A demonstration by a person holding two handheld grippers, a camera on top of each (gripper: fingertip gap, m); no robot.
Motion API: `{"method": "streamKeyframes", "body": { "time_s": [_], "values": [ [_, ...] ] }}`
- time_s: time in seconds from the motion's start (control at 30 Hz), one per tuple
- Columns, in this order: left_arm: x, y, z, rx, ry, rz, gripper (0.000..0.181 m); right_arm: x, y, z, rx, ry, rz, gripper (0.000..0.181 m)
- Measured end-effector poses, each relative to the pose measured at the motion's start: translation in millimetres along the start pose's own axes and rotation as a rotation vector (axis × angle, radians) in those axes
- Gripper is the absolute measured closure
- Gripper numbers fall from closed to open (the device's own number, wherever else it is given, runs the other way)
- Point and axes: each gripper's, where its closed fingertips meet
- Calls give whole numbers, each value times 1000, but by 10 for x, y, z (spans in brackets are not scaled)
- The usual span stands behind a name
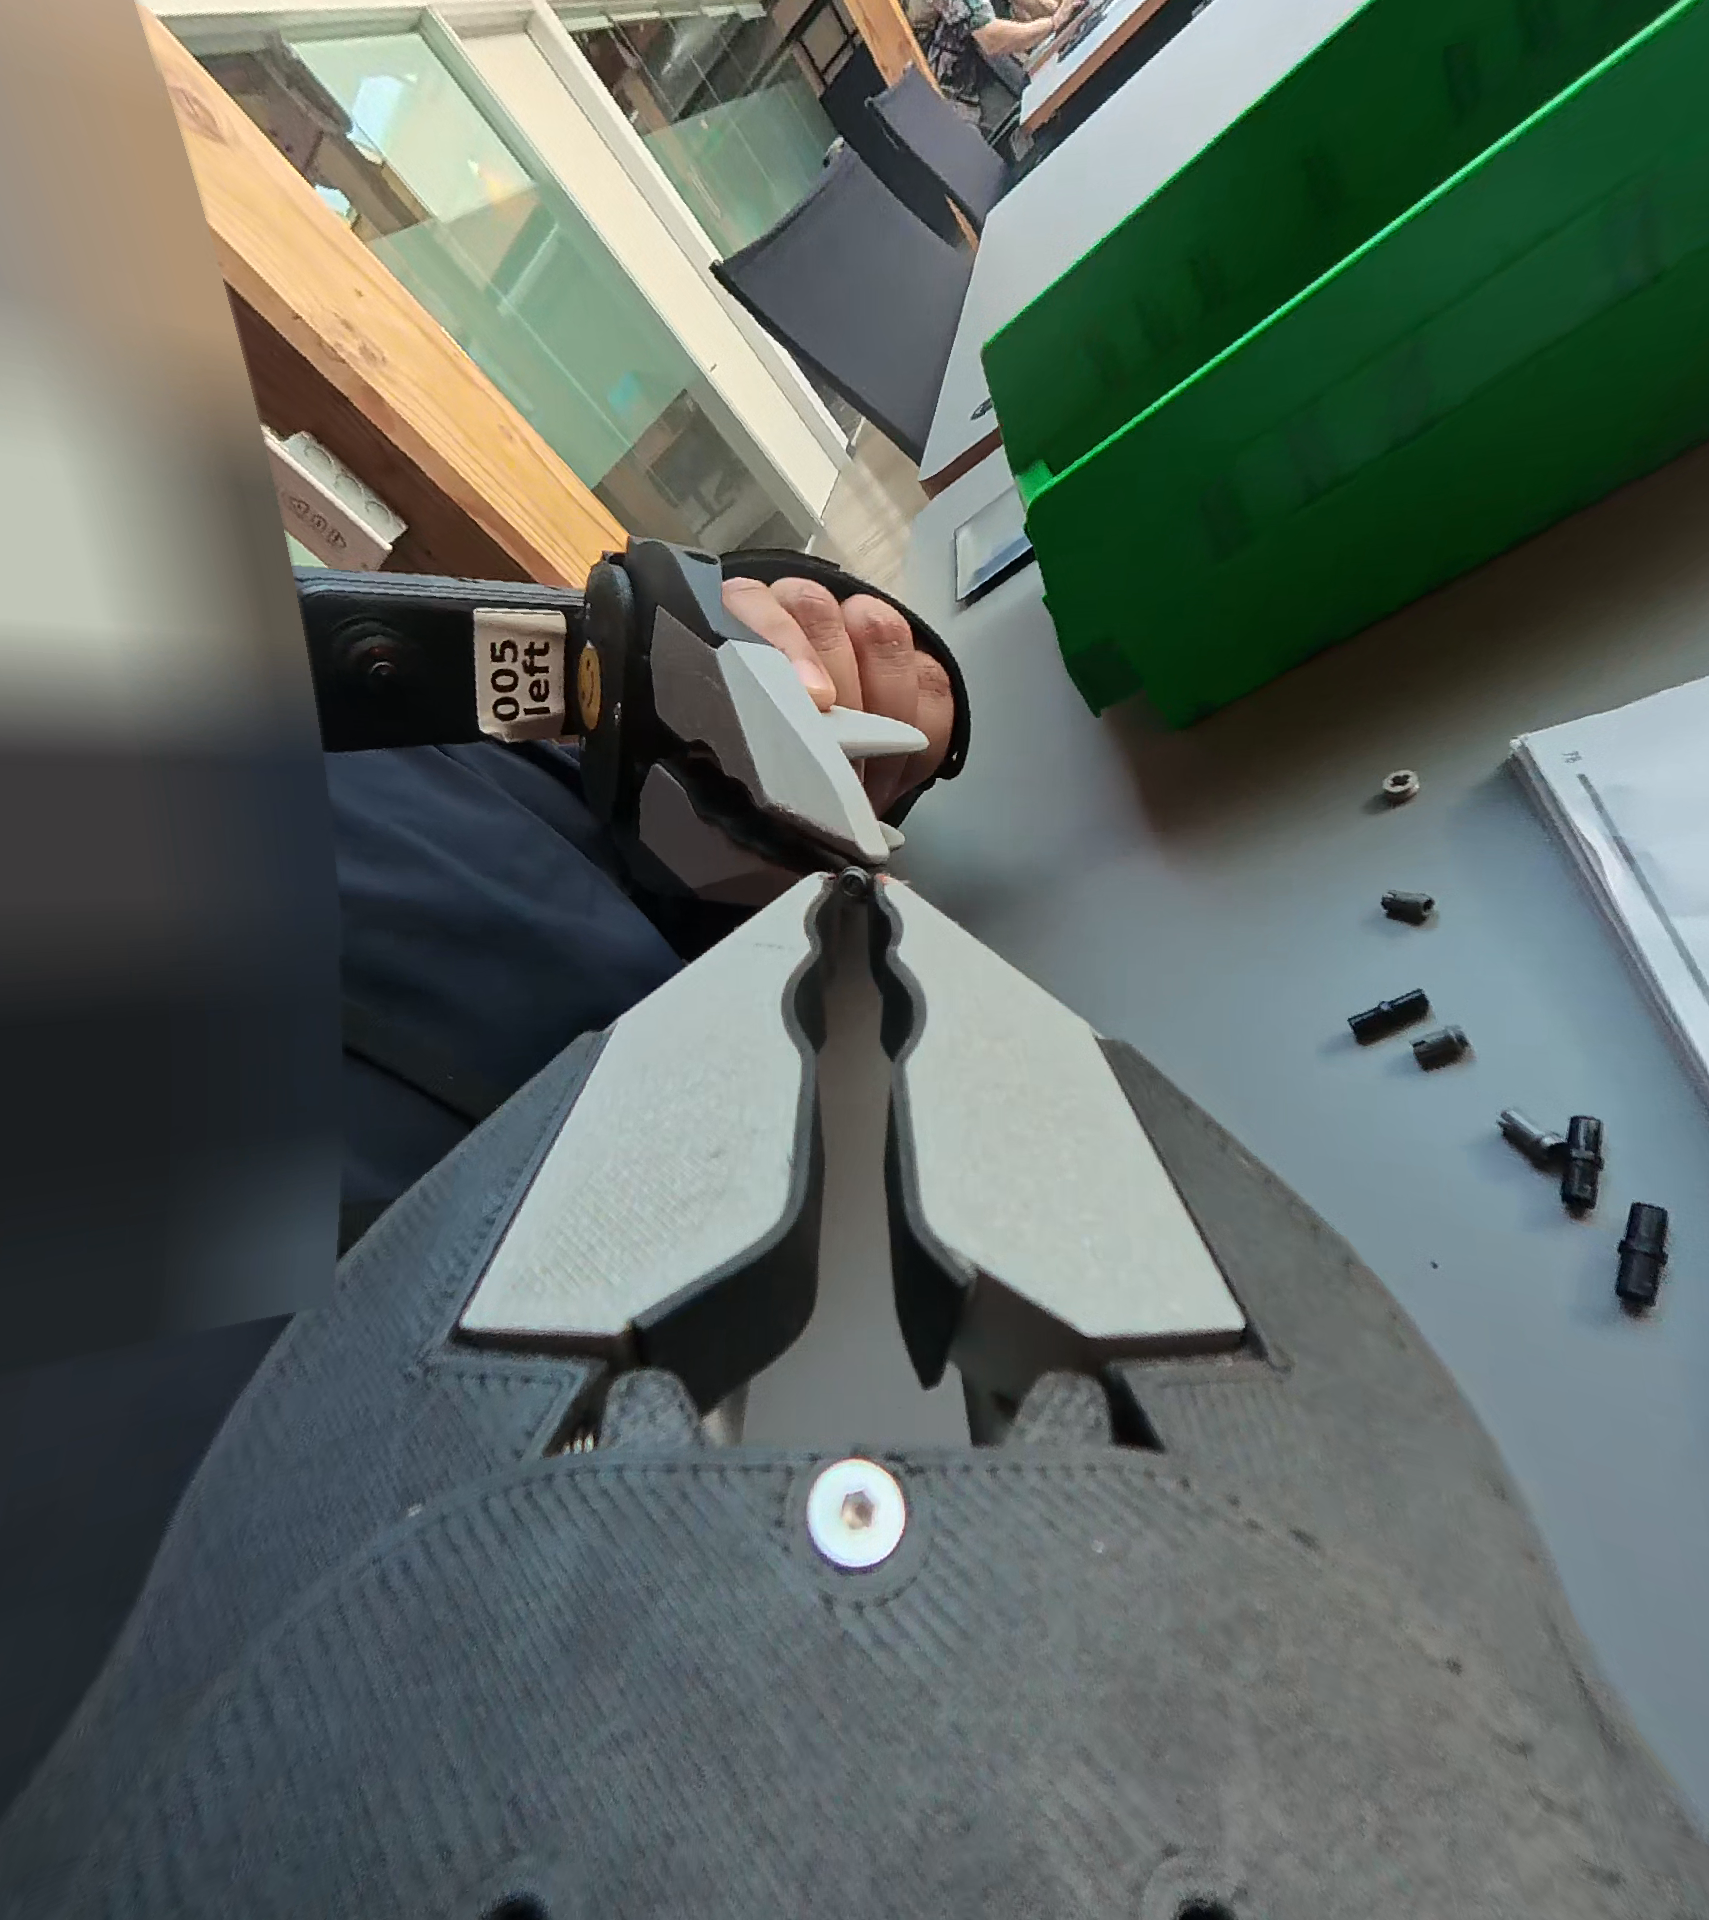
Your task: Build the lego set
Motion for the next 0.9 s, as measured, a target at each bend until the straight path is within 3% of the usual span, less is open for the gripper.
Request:
{"method": "streamKeyframes", "body": {
  "time_s": [0.9],
  "values": [
    [3, 4, 12, 4, -13, -9, 179, -18, 12, -22, -29, -8, 23, 180]
  ]
}}
Point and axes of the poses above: each gripper's, where its closed fingertips meet, y out along the fingers, z out of its underside, x = y × z across the jaws, and after that the axes turned 9 degrees about y, right-handed
